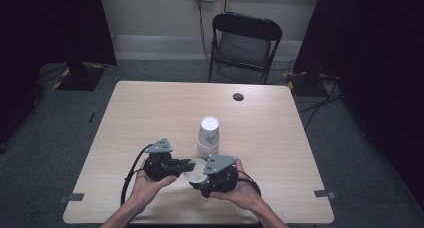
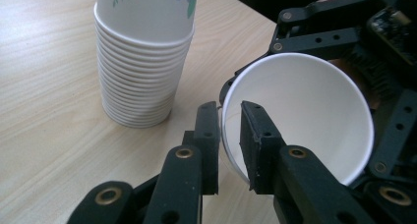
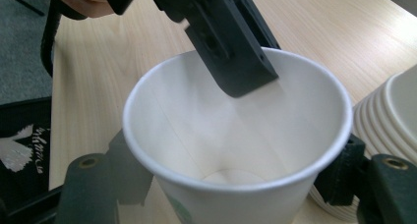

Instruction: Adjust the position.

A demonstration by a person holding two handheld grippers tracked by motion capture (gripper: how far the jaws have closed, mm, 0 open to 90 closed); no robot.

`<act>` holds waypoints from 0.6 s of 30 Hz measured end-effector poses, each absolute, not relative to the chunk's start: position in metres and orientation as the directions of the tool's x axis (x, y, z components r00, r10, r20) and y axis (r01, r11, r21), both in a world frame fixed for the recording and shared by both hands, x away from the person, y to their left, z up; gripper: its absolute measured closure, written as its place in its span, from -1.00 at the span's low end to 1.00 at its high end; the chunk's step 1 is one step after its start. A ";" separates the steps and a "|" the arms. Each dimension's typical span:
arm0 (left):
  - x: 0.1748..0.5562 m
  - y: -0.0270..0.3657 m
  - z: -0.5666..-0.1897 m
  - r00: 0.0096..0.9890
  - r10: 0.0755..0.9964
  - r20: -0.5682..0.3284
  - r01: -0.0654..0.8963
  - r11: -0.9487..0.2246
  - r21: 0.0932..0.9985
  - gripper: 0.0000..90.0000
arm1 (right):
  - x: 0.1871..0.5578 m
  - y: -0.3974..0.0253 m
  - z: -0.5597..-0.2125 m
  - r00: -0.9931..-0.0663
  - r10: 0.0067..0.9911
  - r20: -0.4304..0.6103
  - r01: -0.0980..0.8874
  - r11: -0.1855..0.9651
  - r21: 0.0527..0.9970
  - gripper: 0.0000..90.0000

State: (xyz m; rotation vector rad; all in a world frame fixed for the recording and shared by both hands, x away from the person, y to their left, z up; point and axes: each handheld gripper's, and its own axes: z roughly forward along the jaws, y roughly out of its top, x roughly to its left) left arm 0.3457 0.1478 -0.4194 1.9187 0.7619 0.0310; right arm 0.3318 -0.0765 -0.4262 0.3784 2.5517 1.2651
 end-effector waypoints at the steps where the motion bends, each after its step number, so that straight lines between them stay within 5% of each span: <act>1: 0.345 0.149 -0.419 0.799 0.521 -0.301 0.490 -0.274 0.828 0.69 | 0.332 -0.077 -0.426 -0.929 0.350 -0.118 0.118 0.583 0.804 -0.32; 18: 0.347 0.172 -0.418 0.768 0.574 -0.285 0.478 -0.217 0.851 0.12 | 0.335 -0.103 -0.422 -0.905 0.418 -0.075 0.184 0.543 0.819 -0.29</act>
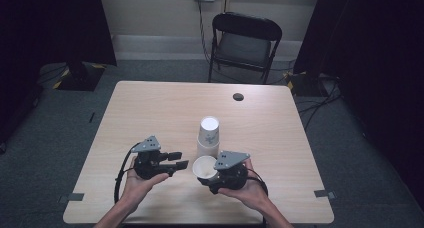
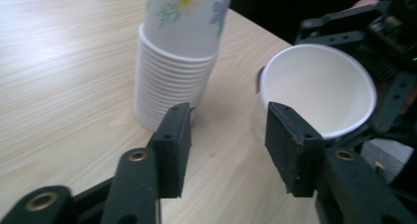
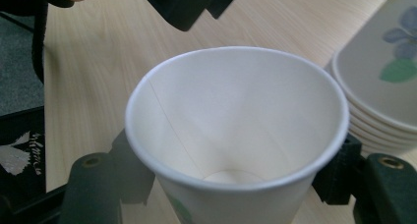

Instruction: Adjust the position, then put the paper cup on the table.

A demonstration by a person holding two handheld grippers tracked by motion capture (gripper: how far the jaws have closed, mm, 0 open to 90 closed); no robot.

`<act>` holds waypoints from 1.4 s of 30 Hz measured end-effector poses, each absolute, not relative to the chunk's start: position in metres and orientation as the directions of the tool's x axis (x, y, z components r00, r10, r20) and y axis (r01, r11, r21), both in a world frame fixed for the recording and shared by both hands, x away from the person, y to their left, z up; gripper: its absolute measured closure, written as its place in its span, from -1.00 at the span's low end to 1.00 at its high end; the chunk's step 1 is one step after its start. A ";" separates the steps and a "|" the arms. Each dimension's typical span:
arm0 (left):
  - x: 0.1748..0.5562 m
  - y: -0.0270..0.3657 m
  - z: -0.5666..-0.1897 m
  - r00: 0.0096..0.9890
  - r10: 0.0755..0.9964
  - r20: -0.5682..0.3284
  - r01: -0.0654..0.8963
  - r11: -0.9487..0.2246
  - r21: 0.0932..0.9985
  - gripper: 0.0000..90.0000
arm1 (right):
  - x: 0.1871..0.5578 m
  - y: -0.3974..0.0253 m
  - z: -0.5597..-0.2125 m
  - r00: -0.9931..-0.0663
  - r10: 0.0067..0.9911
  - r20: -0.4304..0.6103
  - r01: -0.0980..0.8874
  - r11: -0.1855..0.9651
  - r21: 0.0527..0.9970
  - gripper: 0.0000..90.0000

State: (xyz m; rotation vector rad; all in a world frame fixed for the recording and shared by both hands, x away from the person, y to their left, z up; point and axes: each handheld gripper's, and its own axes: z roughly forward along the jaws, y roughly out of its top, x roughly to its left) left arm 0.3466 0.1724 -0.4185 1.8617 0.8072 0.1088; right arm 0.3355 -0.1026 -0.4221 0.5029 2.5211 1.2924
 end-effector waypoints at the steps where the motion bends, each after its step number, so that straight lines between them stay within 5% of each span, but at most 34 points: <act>1: 0.347 0.174 -0.420 0.764 0.577 -0.287 0.482 -0.217 0.849 0.08 | 0.336 -0.106 -0.422 -0.902 0.426 -0.067 0.192 0.536 0.822 -0.29; 16: 0.348 0.194 -0.428 0.706 0.676 -0.212 0.489 -0.249 0.836 -0.28 | 0.345 -0.142 -0.420 -0.846 0.532 -0.008 0.280 0.458 0.844 -0.27; 42: 0.350 0.257 -0.467 0.591 0.801 -0.092 0.574 -0.338 0.746 -0.45 | 0.395 -0.196 -0.406 -0.672 0.740 0.027 0.374 0.307 0.875 -0.21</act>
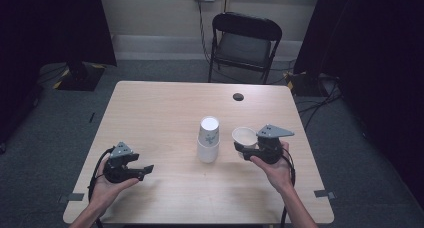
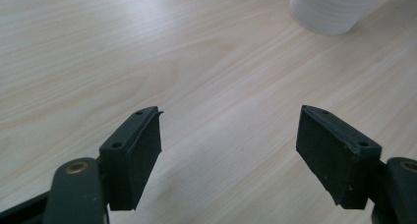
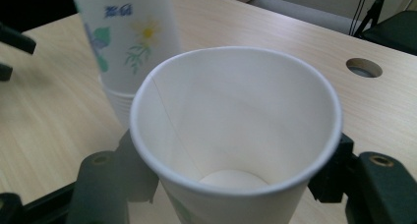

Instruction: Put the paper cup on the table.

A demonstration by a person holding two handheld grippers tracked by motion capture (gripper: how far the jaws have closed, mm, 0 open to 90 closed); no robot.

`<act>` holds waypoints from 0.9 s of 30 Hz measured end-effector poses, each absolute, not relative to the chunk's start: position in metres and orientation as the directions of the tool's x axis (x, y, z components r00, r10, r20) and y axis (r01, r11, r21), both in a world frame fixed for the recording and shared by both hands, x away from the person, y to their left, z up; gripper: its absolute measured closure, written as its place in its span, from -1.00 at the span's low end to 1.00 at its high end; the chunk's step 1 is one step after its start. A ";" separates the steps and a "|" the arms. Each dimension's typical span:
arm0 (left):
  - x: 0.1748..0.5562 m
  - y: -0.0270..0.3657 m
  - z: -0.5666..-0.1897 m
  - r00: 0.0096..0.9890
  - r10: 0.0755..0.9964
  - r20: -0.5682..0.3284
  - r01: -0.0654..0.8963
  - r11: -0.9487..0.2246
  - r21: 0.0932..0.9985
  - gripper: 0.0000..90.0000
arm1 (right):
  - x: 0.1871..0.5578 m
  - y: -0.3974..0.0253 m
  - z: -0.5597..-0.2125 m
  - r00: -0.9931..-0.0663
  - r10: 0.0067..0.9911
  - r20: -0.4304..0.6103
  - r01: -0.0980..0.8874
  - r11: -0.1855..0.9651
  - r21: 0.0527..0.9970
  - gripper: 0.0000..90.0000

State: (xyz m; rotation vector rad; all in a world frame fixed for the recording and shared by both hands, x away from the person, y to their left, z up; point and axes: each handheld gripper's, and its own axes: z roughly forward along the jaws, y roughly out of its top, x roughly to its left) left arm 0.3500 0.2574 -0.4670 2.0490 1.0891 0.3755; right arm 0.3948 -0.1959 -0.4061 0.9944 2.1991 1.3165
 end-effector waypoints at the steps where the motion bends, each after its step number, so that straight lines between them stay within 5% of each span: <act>1: 0.351 0.260 -0.471 0.583 0.807 -0.095 0.588 -0.338 0.735 -0.45 | 0.397 -0.198 -0.406 -0.667 0.744 0.043 0.380 0.289 0.879 -0.21; 12: 0.362 0.265 -0.491 0.559 0.829 -0.032 0.618 -0.391 0.682 -0.48 | 0.433 -0.202 -0.416 -0.611 0.790 0.045 0.416 0.272 0.868 -0.21; 27: 0.355 0.270 -0.501 0.531 0.848 0.000 0.570 -0.357 0.740 -0.67 | 0.462 -0.194 -0.446 -0.557 0.829 0.052 0.470 0.264 0.842 -0.23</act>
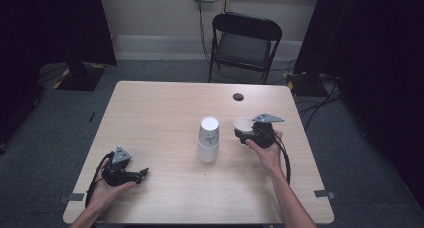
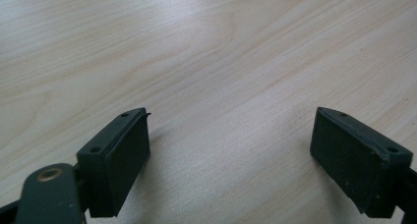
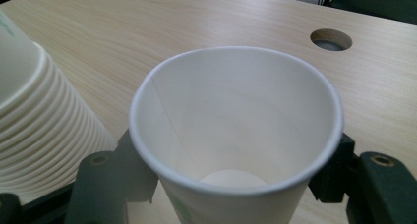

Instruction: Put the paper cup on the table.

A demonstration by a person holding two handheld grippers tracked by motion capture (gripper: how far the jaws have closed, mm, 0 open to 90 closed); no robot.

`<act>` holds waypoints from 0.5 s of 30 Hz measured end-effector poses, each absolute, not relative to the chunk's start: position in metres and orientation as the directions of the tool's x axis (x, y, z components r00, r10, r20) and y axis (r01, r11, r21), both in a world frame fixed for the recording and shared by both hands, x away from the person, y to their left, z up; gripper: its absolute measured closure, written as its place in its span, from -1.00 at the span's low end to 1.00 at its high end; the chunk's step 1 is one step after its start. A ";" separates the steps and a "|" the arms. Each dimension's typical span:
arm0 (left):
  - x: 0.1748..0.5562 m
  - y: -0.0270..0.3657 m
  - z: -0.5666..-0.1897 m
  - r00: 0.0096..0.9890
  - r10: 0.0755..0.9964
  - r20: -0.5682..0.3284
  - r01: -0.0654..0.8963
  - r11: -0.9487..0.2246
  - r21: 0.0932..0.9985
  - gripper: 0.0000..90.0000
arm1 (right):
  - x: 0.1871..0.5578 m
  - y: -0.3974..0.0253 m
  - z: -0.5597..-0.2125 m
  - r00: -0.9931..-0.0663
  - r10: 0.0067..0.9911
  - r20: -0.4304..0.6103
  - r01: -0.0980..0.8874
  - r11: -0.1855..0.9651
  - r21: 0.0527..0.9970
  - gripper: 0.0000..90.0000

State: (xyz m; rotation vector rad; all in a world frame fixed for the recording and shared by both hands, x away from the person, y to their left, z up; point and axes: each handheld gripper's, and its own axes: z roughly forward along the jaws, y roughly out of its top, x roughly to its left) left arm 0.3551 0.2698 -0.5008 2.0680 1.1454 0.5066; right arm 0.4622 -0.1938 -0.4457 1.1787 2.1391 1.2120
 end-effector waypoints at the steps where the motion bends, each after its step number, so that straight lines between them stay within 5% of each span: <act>1: 0.355 0.270 -0.501 0.530 0.848 0.000 0.571 -0.357 0.740 -0.67 | 0.464 -0.194 -0.447 -0.556 0.830 0.048 0.471 0.268 0.840 -0.23; 15: 0.357 0.271 -0.501 0.529 0.848 -0.006 0.572 -0.352 0.741 -0.68 | 0.471 -0.198 -0.470 -0.514 0.856 0.061 0.512 0.250 0.822 -0.27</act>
